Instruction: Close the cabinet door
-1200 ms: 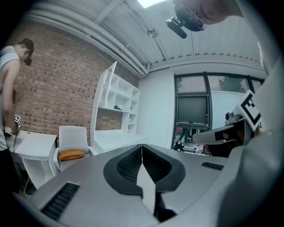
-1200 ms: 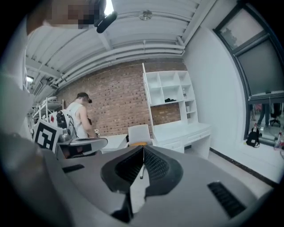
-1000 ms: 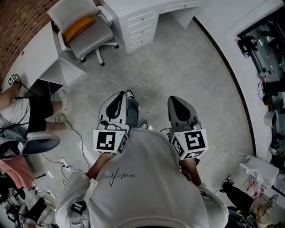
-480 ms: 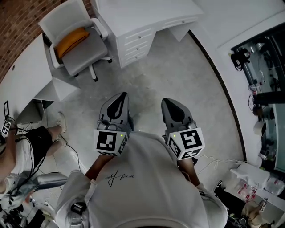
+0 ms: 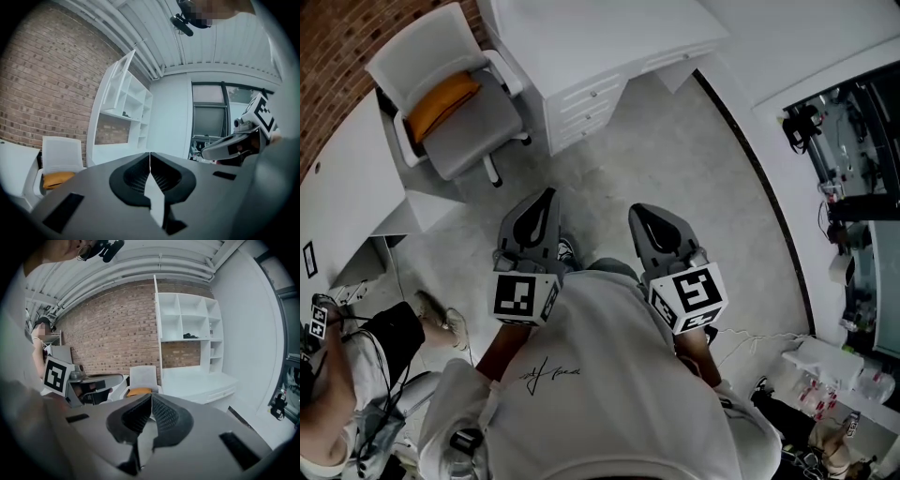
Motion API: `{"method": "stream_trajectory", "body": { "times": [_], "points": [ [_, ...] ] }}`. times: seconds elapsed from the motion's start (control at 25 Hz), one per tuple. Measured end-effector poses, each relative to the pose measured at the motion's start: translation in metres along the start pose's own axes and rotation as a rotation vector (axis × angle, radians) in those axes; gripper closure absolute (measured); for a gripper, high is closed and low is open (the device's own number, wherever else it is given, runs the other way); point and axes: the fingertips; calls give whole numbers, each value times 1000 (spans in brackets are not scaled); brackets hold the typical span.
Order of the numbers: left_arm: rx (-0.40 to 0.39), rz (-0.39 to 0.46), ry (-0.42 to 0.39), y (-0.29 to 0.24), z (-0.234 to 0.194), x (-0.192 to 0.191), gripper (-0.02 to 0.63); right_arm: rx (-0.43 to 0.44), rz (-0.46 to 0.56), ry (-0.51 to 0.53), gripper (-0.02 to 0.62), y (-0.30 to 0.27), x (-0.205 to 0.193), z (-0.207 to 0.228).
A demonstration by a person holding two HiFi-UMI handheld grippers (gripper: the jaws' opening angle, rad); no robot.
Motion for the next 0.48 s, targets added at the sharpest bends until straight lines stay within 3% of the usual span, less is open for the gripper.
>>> {"method": "stream_trajectory", "body": {
  "times": [0.24, 0.48],
  "points": [
    [31, -2, 31, -14, -19, 0, 589, 18, -18, 10, 569, -25, 8, 13],
    [89, 8, 41, -42, -36, 0, 589, 118, -21, 48, 569, -64, 22, 25]
  ]
}}
Point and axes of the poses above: the fingertips, and each gripper's own axes: y backward along the fingers, z to its right, x out of its top, and after that the axes turned 2 degrees about y, right-handed
